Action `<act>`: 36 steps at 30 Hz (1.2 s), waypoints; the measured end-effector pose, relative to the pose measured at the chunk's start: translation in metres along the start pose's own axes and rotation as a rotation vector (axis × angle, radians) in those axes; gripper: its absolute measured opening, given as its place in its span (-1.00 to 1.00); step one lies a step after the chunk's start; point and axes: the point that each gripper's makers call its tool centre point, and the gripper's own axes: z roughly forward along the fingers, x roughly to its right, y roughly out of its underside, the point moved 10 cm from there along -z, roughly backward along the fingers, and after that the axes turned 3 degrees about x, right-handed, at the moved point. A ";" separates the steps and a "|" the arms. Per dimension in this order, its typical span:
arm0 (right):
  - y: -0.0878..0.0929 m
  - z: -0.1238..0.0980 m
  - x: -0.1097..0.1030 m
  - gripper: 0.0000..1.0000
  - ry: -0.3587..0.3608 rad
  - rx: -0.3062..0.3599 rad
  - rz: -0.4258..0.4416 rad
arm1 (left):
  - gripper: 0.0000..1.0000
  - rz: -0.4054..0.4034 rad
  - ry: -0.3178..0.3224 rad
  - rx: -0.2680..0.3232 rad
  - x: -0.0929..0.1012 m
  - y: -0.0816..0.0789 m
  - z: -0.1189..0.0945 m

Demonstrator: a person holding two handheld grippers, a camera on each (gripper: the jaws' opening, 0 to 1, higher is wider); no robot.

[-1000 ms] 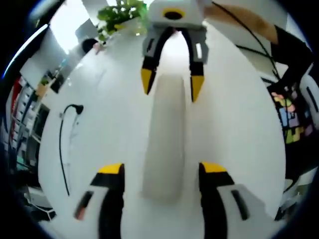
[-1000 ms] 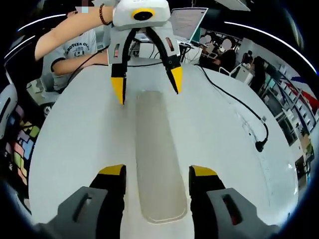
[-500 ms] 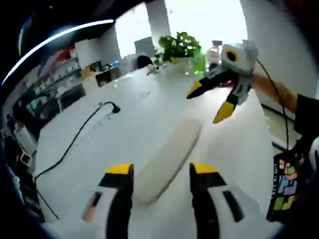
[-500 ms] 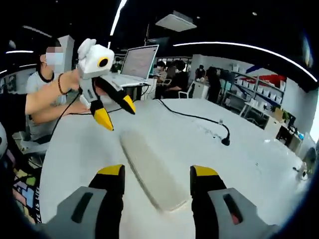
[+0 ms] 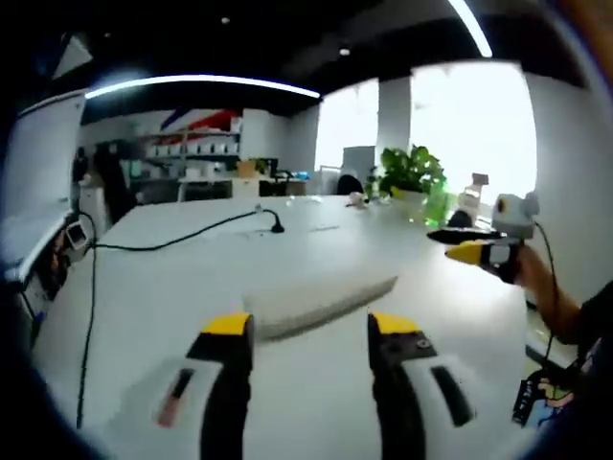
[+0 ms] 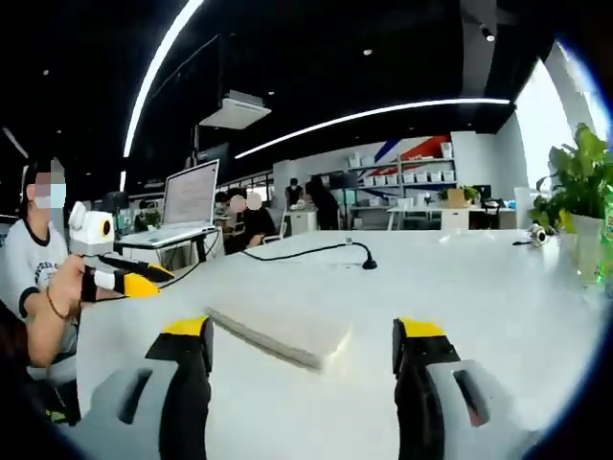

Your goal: Arrange the utensils inside the cutlery case until each visible utensil rests in its matching compartment.

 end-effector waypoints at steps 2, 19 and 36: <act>0.008 -0.006 -0.003 0.94 0.025 -0.025 0.015 | 0.35 0.019 -0.037 -0.045 0.003 0.004 0.000; -0.021 -0.062 0.012 0.98 0.207 0.065 -0.010 | 0.83 -0.084 0.013 0.143 0.023 -0.017 -0.043; -0.061 -0.133 0.011 0.98 0.299 0.110 -0.038 | 1.00 -0.051 -0.053 0.246 0.032 -0.049 -0.098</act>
